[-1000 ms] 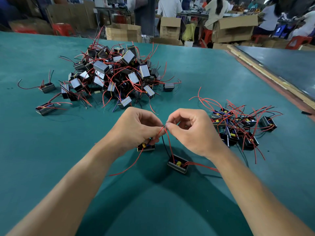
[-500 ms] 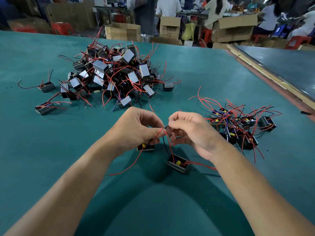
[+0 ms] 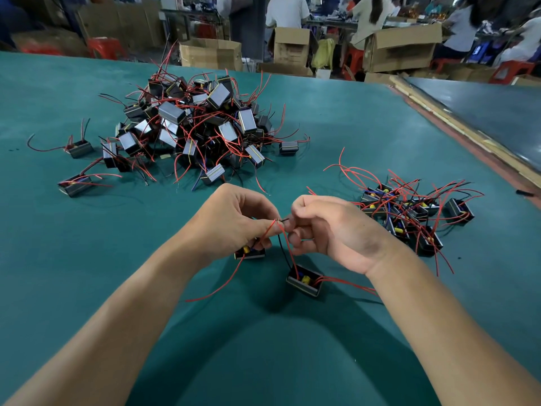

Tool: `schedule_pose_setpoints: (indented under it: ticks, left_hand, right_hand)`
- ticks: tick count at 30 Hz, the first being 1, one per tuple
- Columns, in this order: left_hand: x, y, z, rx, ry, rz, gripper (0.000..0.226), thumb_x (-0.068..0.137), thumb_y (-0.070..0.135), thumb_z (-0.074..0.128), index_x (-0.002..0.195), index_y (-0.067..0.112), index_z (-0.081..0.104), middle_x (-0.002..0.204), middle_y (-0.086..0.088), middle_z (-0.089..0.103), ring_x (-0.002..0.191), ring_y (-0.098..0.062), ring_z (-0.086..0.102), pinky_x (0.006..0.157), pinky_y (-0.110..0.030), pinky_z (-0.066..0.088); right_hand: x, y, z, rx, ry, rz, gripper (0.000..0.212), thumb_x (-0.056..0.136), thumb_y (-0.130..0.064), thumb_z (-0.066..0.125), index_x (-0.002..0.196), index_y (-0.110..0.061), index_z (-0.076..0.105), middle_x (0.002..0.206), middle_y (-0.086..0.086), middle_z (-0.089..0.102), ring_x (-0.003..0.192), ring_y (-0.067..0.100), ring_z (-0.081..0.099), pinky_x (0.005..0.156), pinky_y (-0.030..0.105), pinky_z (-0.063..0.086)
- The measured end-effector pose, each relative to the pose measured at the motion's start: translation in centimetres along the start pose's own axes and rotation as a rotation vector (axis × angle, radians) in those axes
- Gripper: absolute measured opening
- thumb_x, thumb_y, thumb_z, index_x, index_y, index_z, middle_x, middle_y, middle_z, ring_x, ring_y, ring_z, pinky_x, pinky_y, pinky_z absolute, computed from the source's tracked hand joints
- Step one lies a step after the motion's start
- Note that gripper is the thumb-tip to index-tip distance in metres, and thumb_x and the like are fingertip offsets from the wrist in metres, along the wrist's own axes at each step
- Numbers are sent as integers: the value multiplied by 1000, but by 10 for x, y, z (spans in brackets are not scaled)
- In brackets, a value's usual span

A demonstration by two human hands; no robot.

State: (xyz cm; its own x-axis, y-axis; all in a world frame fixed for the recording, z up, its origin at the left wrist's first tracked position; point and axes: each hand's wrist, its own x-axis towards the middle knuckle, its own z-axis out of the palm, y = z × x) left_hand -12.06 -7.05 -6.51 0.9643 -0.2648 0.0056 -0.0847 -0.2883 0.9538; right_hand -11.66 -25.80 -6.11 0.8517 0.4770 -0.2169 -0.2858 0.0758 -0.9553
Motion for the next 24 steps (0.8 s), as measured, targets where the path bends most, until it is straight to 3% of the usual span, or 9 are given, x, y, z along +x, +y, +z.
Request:
schedule_pose_setpoints:
  ticks: [3, 9, 12, 16, 20, 24]
  left_hand:
    - [1, 0, -1, -22, 32, -4, 11, 81, 2, 76, 72, 2, 70, 61, -14, 65, 56, -25, 60, 65, -40, 49]
    - [0, 1, 1, -6, 0, -5, 10, 80, 2, 76, 71, 1, 71, 57, -14, 63, 48, -16, 56, 50, -22, 45]
    - [0, 1, 1, 21, 0, -22, 9, 79, 5, 78, 71, 3, 73, 55, -13, 64, 48, -16, 55, 49, -20, 43]
    - [0, 1, 3, 32, 0, -47, 13, 77, 5, 79, 66, 8, 74, 52, -10, 62, 47, -16, 53, 47, -18, 41]
    - [0, 1, 2, 35, 0, -46, 14, 77, 6, 80, 64, 10, 74, 53, -11, 63, 46, -14, 56, 48, -19, 42]
    - [0, 0, 1, 30, 6, -40, 15, 78, 6, 79, 64, 11, 74, 55, -13, 64, 47, -15, 57, 48, -19, 42]
  right_hand:
    - [-2, -3, -3, -7, 12, -27, 26, 100, -5, 39, 77, -13, 48, 74, 8, 63, 57, 17, 56, 54, 27, 54]
    - [3, 7, -4, -397, 182, -258, 21, 91, 3, 62, 74, -10, 65, 65, 2, 62, 53, 12, 55, 55, 23, 51]
    - [5, 9, -6, -599, 192, -350, 22, 85, 5, 66, 69, -9, 65, 60, -2, 61, 55, 12, 55, 57, 25, 48]
    - [2, 8, -8, -764, 167, -358, 26, 85, 1, 66, 66, -16, 63, 55, -13, 59, 52, 4, 51, 55, 18, 42]
    - [2, 7, -8, -641, 179, -310, 24, 89, 3, 62, 68, -10, 62, 57, -3, 59, 55, 15, 54, 58, 30, 47]
    - [1, 5, -5, -490, 174, -232, 27, 94, 4, 55, 70, -9, 59, 59, 0, 57, 53, 12, 54, 55, 26, 51]
